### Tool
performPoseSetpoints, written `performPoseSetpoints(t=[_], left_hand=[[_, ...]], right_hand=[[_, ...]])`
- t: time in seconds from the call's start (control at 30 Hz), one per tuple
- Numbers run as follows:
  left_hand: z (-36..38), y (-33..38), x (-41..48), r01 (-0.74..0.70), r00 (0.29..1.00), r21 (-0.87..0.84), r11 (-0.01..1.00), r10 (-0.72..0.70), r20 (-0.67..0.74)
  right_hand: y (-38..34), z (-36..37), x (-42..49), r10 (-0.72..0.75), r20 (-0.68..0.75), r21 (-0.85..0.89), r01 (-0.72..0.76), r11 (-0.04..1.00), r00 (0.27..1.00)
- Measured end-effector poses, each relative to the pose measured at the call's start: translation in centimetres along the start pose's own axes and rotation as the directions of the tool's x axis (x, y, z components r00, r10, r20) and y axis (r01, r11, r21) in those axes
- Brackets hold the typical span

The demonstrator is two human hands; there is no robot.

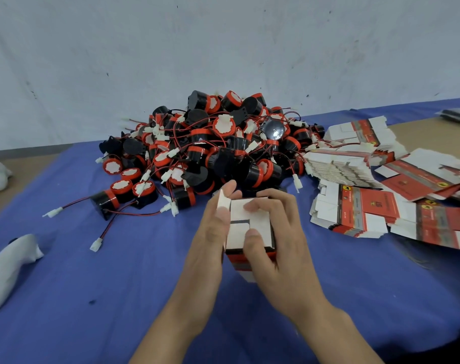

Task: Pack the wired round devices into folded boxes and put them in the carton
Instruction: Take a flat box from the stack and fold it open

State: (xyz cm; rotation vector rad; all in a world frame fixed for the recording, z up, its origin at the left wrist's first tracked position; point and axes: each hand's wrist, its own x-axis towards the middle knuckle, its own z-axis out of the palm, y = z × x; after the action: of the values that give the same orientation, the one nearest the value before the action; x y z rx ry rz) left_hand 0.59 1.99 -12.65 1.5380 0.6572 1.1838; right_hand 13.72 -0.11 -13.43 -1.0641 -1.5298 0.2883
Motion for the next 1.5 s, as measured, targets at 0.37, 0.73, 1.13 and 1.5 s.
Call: performPoseSetpoints(t=[0.37,0.73,1.13,1.5], left_hand=[[0.4,0.2,1.5,0.309,0.951,-0.248,0.918,-0.290,0.111],[0.1,-0.1,0.8,0.282,0.959,-0.132,0.950,-0.283,0.013],[0.9,-0.5,0.9,0.198,0.979,0.001,0.980,-0.198,-0.040],[0.6,-0.4,0.9,0.194,0.980,0.041,0.980,-0.192,-0.047]], right_hand=[[0.6,-0.9,0.3,0.007,0.002,-0.142,-0.007,0.990,1.000],[0.9,-1.1,0.0,-0.018,0.082,-0.169,0.031,0.985,0.996],[0.6,-1.1,-0.3,0.004,0.128,-0.147,0.014,0.989,0.992],[0.7,-0.9,-0.3,-0.095,0.160,-0.246,0.133,0.960,0.983]])
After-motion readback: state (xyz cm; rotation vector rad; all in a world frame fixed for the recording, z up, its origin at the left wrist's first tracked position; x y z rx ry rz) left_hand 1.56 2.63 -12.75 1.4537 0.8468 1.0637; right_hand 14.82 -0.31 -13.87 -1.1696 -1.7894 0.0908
